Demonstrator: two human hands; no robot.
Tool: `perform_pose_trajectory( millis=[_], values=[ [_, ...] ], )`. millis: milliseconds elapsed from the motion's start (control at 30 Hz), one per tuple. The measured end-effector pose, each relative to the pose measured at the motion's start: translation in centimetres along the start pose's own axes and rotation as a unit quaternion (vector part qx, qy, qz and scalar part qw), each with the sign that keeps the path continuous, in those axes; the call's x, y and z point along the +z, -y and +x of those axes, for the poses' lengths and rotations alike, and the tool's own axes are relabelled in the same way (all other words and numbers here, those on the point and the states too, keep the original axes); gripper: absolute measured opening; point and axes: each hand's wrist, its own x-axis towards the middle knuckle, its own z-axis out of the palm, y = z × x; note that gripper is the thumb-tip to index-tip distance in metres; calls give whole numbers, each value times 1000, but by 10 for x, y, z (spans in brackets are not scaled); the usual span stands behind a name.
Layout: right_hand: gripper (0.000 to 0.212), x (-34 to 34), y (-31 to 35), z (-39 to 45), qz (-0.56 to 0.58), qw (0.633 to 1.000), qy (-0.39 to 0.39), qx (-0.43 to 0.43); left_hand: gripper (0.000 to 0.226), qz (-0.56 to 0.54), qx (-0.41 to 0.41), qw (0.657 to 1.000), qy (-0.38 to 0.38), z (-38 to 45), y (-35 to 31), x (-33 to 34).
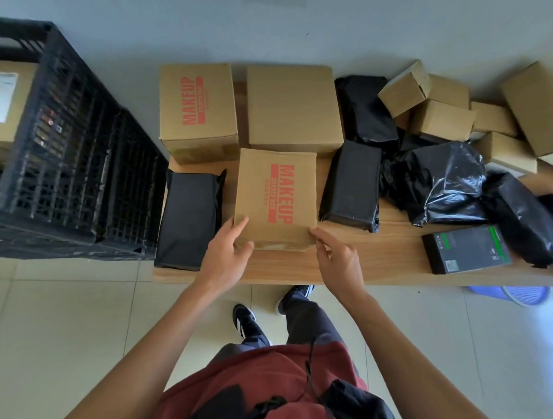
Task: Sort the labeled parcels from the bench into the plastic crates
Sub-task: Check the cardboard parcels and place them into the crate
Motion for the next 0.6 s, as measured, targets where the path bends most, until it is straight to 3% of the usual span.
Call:
perform_pose_trajectory(
  millis=[200, 600],
  values=[
    [39, -19, 0, 34, 12, 1000, 5, 15, 53, 38, 7, 997, -61, 18, -13, -7],
    [44, -74, 1, 191, 33, 997, 23, 61, 53, 51, -3, 991, -121, 134, -103, -37]
  ],
)
